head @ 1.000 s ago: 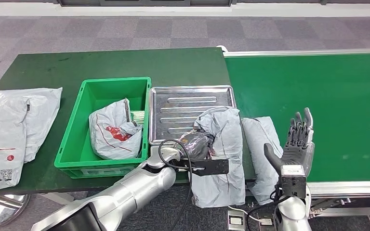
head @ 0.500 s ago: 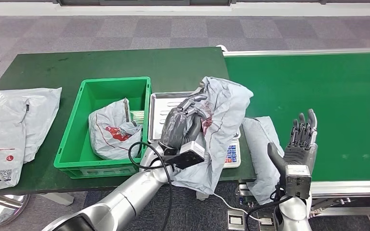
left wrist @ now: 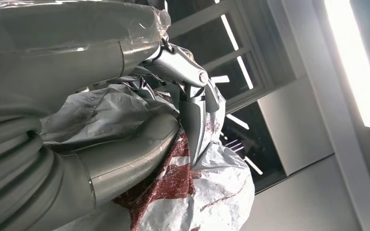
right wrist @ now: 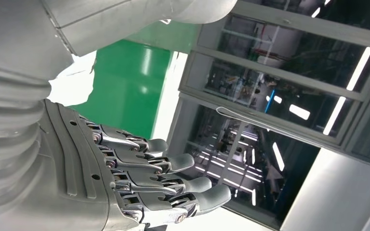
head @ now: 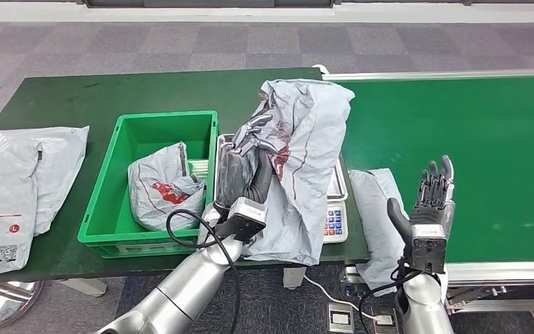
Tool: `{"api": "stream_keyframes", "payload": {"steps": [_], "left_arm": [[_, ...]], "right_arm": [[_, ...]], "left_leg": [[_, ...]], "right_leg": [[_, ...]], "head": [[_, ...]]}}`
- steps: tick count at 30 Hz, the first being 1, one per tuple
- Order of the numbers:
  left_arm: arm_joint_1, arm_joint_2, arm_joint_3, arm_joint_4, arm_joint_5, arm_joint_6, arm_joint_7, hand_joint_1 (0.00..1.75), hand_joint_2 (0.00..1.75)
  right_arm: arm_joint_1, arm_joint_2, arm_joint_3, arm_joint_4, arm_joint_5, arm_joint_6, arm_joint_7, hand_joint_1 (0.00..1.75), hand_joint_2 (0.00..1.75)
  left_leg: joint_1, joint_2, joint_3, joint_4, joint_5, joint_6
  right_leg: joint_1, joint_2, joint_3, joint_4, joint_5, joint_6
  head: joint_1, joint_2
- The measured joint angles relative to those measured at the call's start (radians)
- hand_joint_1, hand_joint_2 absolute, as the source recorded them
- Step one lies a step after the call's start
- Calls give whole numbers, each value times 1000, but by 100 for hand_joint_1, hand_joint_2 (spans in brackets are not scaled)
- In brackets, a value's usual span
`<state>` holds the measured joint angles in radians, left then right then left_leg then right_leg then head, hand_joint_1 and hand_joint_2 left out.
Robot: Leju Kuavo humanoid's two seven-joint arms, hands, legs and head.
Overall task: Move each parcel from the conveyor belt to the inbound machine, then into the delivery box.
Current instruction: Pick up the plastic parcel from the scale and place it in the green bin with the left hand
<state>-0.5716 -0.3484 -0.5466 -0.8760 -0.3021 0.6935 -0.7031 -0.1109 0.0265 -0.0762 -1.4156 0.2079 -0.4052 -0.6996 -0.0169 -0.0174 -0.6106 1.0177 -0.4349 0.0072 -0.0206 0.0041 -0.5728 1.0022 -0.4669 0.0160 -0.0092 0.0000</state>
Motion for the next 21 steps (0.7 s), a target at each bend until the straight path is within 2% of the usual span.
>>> {"api": "stream_keyframes", "payload": {"steps": [5,11,14,18,21], "left_arm": [[12,2,1,-37,3,0,0,175,175],[16,10,-4,-63,57,0,0,175,175],[14,13,-1,-56,3,0,0,175,175],[-13,13,85,-27,-195,0,0,175,175],[-37,12,161,-6,-247,0,1,175,175]], "right_arm": [[-9,-8,0,24,-15,8,0,0,175],[-8,-29,0,63,-117,67,0,0,175],[-1,-34,0,76,-147,69,0,0,175],[6,-35,4,91,-158,51,0,0,175],[7,-35,12,101,-159,43,0,0,175]], "left_leg": [[0,0,0,0,0,0],[0,0,0,0,0,0],[0,0,-1,0,0,0],[0,1,-1,0,0,0],[0,1,-1,0,0,0]], "right_leg": [[0,0,0,0,0,0],[0,0,-1,0,0,0],[0,0,-1,0,0,0],[0,1,-2,0,0,0],[0,1,-2,0,0,0]], "head": [[0,0],[0,0],[0,0],[0,0],[0,0]]}}
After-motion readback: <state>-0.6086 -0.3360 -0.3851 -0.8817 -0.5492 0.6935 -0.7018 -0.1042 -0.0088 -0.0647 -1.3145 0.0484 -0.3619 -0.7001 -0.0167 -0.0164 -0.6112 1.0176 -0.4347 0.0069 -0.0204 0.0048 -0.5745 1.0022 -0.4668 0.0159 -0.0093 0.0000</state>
